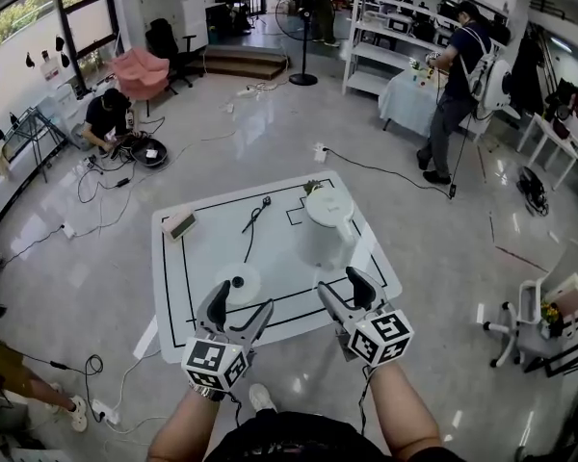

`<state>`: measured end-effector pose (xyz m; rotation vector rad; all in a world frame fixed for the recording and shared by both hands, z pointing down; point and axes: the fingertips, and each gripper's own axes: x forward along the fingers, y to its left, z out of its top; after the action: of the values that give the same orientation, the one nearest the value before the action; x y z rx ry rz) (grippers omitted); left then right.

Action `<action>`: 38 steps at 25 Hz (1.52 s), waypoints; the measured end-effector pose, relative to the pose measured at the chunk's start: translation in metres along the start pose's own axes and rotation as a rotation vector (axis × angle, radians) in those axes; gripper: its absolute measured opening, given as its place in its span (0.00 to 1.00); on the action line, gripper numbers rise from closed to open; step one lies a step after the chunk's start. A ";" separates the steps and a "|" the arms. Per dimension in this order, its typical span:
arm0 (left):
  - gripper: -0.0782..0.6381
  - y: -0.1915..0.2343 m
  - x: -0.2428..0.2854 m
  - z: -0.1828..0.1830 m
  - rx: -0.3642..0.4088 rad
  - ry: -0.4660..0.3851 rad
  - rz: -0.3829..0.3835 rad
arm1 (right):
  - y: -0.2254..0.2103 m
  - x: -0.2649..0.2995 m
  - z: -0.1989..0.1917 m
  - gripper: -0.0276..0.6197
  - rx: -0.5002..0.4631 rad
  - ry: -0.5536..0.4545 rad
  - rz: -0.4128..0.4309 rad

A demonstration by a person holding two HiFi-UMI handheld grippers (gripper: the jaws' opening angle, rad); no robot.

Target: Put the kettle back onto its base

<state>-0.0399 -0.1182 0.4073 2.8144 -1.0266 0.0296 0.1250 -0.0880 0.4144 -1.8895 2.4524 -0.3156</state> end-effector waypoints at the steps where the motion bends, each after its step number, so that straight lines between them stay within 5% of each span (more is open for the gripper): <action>1: 0.64 0.006 0.002 0.001 -0.001 0.000 -0.006 | 0.001 0.005 0.000 0.48 0.000 0.000 -0.007; 25: 0.64 0.060 0.032 0.005 -0.029 0.013 -0.178 | -0.010 0.047 0.013 0.48 -0.019 -0.014 -0.225; 38: 0.64 0.055 0.062 -0.006 -0.038 0.036 -0.109 | -0.066 0.061 0.014 0.48 -0.042 0.020 -0.226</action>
<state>-0.0275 -0.1985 0.4246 2.8203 -0.8551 0.0482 0.1740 -0.1649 0.4181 -2.1957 2.2768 -0.2920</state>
